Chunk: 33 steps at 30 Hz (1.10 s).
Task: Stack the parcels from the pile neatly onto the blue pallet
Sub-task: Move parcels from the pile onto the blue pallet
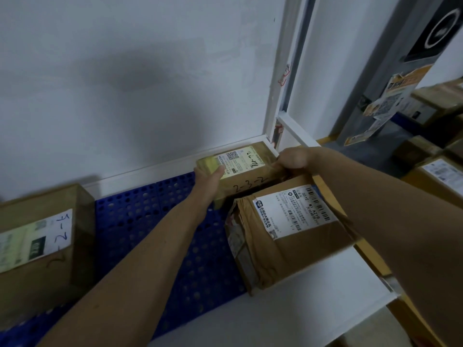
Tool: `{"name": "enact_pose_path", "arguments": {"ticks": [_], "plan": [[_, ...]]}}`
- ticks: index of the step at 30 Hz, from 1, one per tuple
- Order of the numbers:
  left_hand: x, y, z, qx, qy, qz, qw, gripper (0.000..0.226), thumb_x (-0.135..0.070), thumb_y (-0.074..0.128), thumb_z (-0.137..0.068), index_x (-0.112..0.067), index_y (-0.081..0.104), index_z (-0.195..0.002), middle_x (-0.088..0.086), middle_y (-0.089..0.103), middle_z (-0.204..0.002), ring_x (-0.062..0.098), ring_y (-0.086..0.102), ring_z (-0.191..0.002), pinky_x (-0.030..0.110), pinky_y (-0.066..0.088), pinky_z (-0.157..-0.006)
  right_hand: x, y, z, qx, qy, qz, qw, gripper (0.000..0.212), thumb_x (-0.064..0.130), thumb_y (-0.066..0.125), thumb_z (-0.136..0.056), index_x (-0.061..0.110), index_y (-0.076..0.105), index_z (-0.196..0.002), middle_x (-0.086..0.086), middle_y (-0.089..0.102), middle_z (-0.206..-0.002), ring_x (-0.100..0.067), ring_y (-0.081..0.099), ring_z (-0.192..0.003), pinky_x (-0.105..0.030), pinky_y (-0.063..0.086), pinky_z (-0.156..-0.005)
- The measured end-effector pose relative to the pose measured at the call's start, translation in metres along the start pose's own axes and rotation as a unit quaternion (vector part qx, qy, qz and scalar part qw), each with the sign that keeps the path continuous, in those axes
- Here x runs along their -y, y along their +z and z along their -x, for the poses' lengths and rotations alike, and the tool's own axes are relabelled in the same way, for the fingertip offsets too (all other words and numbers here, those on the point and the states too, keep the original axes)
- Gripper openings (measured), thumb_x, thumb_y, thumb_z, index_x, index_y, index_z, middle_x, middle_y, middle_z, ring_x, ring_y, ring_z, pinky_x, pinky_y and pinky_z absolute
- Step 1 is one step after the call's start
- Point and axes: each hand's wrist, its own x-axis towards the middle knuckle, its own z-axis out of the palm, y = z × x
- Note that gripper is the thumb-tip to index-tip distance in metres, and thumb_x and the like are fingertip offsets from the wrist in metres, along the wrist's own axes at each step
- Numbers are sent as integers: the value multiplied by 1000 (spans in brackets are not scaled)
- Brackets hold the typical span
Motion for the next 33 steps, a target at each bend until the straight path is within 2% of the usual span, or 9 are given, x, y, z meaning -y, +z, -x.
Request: {"name": "enact_pose_path", "arguments": {"ticks": [2, 4, 6, 11, 16, 22, 26, 30, 33], "plan": [[4, 2, -3, -8, 4, 28, 1000, 82, -45, 53, -94, -22, 1, -153, 4, 32, -153, 22, 39, -131, 37, 32, -108, 0, 0, -1, -1, 2, 35, 999, 18, 22, 52, -93, 8, 62, -92, -12, 66, -105, -22, 63, -85, -28, 46, -70], [4, 4, 0, -15, 12, 45, 999, 78, -39, 52, -96, -22, 2, -153, 3, 36, -149, 17, 44, -123, 30, 34, -98, -1, 1, -1, -35, 11, 77, 996, 23, 20, 49, -94, 4, 62, -104, -16, 62, -117, -30, 60, -104, -31, 41, -76], [4, 5, 1, -17, 10, 40, 999, 78, -36, 51, -97, -22, -1, -153, 2, 31, -151, 19, 41, -127, 33, 32, -103, -3, 1, -4, -63, 16, 80, 995, 32, 21, 51, -93, 2, 59, -119, -18, 60, -123, -34, 56, -114, -33, 41, -79], [-7, 7, 22, -17, 11, 23, 1000, 65, -36, 48, -99, -18, 13, -150, 3, 39, -146, 11, 44, -111, 26, 33, -88, -5, -3, 5, -41, 1, 54, 998, 23, 25, 55, -93, 3, 62, -98, -16, 64, -109, -24, 61, -89, -31, 46, -78], [9, 16, 80, -32, -10, 16, 999, 95, -70, 39, -86, -22, -10, -152, -3, 4, -161, 19, 16, -145, 41, 16, -113, -15, -3, 40, -61, 33, -112, 991, 28, 33, 51, -95, 6, 57, -96, -13, 68, -87, -20, 62, -62, -28, 49, -52], [37, 46, 141, 13, -34, 91, 995, 123, -86, 44, -53, -31, -1, -153, -11, 10, -159, 13, 16, -144, 37, 16, -113, -55, 12, 85, 94, -4, -277, 956, 53, 72, 50, -78, 21, 61, -87, -5, 66, -81, -23, 61, -80, -37, 43, -83], [40, 56, 143, 2, -23, 117, 993, 109, -69, 58, -73, -24, -1, -154, -1, 20, -158, 20, 28, -141, 37, 26, -112, -64, 20, 92, 115, -33, -311, 943, 46, 53, 69, -71, 18, 65, -101, -4, 73, -94, -20, 69, -86, -34, 52, -86], [39, 60, 136, -22, -22, 102, 994, 100, -61, 57, -83, -20, 0, -154, 2, 23, -157, 22, 32, -139, 42, 29, -114, -54, 21, 93, 102, -31, -290, 951, 33, 39, 63, -86, 14, 62, -108, -5, 72, -95, -16, 70, -79, -28, 56, -66], [37, 59, 129, -18, -23, 88, 996, 98, -62, 55, -83, -20, 3, -154, 2, 24, -156, 23, 32, -139, 42, 29, -114, -51, 20, 91, 108, -33, -275, 955, 27, 39, 60, -88, 15, 62, -103, -5, 71, -94, -17, 69, -80, -28, 56, -67]]}}
